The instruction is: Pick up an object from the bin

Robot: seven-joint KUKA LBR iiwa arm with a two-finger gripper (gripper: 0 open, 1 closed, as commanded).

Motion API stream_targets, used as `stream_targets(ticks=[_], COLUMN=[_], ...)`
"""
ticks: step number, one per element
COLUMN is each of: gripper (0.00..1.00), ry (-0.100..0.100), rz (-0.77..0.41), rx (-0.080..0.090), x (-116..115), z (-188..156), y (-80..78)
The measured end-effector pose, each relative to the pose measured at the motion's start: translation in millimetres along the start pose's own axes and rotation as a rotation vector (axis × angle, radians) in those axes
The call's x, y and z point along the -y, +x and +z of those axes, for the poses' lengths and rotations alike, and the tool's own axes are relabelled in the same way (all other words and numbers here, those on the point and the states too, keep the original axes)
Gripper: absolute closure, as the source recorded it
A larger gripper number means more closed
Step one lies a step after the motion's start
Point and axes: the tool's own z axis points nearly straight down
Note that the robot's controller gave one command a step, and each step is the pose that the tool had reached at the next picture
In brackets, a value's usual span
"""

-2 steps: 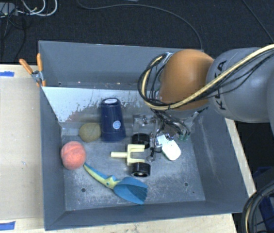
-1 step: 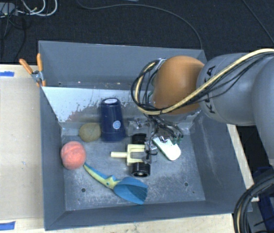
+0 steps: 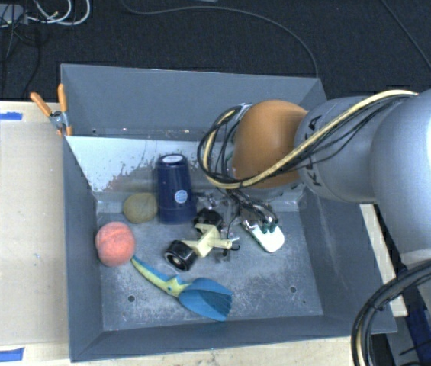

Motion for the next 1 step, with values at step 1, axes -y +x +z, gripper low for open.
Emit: stream_targets(ticks=[1], gripper=[1.00], ry=[0.003], rz=[-0.227], rx=[0.008], x=[-2.7], z=[-2.4], y=[-4.3])
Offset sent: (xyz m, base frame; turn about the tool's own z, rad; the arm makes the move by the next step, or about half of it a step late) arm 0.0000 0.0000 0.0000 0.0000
